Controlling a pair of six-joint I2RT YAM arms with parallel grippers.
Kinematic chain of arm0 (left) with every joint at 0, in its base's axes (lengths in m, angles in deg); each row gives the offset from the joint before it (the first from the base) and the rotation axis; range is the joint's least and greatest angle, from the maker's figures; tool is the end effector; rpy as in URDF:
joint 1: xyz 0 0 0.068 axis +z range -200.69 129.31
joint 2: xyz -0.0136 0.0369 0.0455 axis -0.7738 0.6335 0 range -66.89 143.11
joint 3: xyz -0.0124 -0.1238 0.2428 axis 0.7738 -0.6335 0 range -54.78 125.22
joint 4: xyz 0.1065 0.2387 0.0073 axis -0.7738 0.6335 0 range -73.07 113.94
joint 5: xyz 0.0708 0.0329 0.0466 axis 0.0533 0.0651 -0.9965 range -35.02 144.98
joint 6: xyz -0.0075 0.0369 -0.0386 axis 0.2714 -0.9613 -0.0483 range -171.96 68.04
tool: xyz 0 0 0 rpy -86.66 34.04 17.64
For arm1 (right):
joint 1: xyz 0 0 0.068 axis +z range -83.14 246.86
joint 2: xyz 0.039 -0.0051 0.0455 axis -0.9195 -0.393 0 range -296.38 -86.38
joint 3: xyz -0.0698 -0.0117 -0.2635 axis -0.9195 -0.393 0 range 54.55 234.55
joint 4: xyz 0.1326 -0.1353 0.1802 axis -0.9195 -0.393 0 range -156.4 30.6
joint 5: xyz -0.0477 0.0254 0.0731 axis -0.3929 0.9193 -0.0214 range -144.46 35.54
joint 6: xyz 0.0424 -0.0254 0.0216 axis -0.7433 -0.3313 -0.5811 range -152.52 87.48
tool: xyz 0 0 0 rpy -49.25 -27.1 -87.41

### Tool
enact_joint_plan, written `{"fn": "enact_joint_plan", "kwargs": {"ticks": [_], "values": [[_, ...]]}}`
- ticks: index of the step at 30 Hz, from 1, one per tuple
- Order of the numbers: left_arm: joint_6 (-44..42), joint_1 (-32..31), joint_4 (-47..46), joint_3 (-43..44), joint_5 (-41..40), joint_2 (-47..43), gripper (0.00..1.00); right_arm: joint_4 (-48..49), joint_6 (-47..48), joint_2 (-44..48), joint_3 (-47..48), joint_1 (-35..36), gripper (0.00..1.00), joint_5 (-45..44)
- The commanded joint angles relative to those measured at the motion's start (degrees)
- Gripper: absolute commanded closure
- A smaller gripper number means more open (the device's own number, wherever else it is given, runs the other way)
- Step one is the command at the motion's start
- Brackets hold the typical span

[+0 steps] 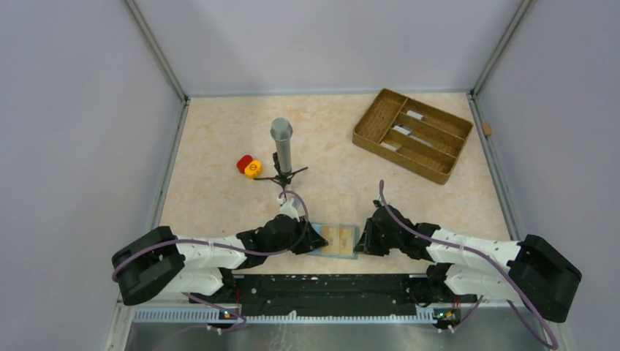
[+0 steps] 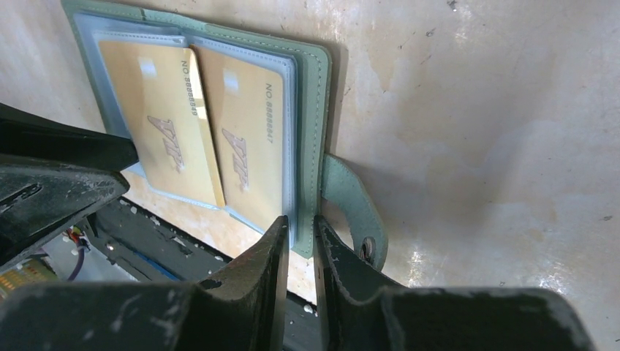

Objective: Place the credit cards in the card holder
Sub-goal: Turn over the card slot in the card holder.

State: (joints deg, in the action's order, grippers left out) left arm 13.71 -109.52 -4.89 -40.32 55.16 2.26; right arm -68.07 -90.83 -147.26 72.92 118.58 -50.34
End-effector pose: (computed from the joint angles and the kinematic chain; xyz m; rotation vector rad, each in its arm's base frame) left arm 0.1078 -0.1786 0.1355 -0.1428 2.4229 -1.1713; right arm 0.1104 0.1440 0.1375 0.1202 2.6864 0.8318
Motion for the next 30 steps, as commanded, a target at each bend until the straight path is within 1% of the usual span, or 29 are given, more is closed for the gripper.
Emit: {"fn": "enact_joint_plan", "kwargs": {"ticks": [1,8,13,24,30], "values": [[-0.5,0.2,-5.9,-0.6,1.2,-1.6,0.64,-1.1,0.0,-1.1,-1.4,0.5,0.82,-0.9],[-0.5,0.2,-7.6,-1.3,0.8,-3.1,0.65,-1.2,0.0,-1.1,-1.5,0.5,0.82,-0.9],[-1.8,0.2,-9.2,-0.6,1.7,-2.3,0.65,-1.2,0.1,-1.1,-1.5,0.5,0.82,-1.0],[-5.4,0.1,-14.2,5.1,8.9,5.7,0.65,-1.6,0.2,-1.1,-1.2,0.5,0.83,-1.2],[-7.0,0.1,-14.9,8.8,12.5,9.4,0.65,-4.5,0.3,1.3,-0.3,0.5,0.83,-2.9]]}}
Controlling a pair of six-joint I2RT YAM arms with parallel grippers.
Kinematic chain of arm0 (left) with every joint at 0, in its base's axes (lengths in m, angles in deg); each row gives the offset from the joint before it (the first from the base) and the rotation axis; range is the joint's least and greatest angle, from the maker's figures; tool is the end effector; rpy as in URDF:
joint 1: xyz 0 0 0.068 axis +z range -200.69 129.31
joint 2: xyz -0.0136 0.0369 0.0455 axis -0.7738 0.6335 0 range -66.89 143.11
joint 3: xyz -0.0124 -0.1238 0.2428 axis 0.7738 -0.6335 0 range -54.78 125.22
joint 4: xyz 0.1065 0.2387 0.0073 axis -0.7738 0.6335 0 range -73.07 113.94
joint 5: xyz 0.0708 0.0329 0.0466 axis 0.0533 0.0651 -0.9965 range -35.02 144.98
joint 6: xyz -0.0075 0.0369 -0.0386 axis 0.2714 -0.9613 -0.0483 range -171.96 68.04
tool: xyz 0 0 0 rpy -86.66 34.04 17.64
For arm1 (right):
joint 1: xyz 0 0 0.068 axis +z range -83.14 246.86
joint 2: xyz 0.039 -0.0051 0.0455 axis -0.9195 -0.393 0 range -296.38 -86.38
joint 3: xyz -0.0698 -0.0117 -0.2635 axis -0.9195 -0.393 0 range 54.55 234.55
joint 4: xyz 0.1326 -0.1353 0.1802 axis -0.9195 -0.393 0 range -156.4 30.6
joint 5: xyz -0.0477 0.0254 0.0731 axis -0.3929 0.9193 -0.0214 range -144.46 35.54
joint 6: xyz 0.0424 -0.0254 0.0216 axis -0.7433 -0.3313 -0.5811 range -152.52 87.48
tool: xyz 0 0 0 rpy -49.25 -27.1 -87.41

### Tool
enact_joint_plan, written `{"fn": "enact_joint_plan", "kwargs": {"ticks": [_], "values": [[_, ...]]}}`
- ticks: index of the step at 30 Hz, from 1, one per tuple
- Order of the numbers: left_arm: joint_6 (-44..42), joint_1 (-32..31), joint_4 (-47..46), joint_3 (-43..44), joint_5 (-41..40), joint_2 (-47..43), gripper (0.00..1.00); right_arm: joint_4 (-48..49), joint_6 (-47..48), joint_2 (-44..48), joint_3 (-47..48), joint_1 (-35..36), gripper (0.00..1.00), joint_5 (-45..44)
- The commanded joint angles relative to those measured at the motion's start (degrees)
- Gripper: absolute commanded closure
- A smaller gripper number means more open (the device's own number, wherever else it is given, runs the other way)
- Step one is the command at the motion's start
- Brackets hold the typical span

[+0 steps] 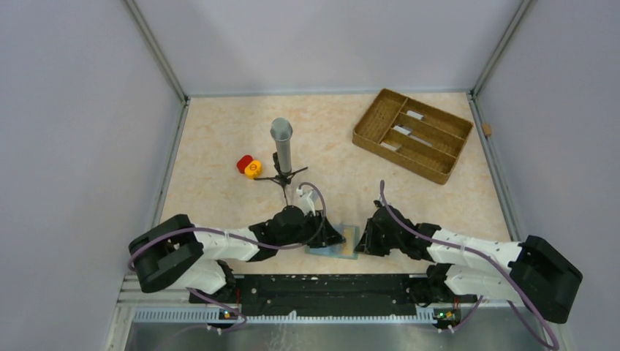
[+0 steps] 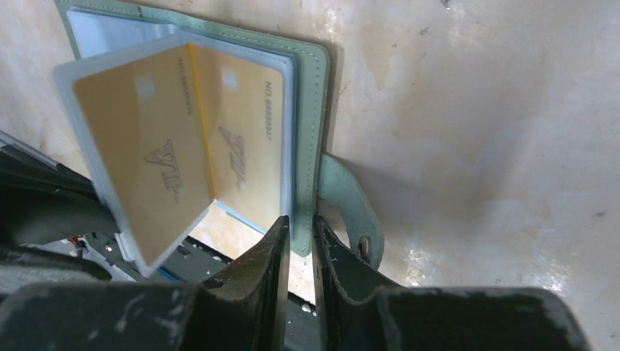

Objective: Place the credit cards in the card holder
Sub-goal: Turn over the card slot in the card holder.

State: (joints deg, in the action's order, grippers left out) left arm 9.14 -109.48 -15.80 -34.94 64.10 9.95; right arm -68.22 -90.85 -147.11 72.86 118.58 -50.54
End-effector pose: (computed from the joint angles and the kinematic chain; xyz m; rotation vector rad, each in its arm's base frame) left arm 0.1211 -0.2109 0.1530 0.0728 2.3260 -1.3926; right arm 0.1102 0.1435 0.1374 0.1224 2.6855 0.8276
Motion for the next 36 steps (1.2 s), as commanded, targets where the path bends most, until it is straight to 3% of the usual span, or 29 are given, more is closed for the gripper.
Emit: {"fn": "enact_joint_plan", "kwargs": {"ticks": [1,10,14,20,24,31,36], "values": [[-2.6,0.1,-4.0,4.0,4.1,2.3,0.64,-5.2,0.3,1.7,0.1,0.5,0.82,-3.2],[-4.9,-0.2,-4.5,6.8,7.2,4.9,0.55,-19.6,0.6,8.7,4.8,0.3,0.65,-13.7],[-8.2,-0.3,1.7,5.6,3.3,-0.5,0.41,-26.3,4.0,12.2,8.6,-2.7,0.53,-17.0],[-13.7,0.0,20.9,6.7,-5.3,-10.7,0.15,-28.5,19.0,12.7,19.2,-15.3,0.32,-17.4],[-15.9,2.5,31.2,6.9,-8.5,-16.3,0.02,-24.1,29.2,7.8,27.8,-24.6,0.23,-13.5],[-20.6,16.8,48.3,9.4,-2.2,-23.0,0.01,-17.0,46.7,-9.7,43.6,-36.1,0.18,-8.6],[-27.9,25.1,60.5,15.5,1.9,-25.2,0.01,-9.3,56.0,-20.4,49.6,-43.9,0.17,2.4]]}}
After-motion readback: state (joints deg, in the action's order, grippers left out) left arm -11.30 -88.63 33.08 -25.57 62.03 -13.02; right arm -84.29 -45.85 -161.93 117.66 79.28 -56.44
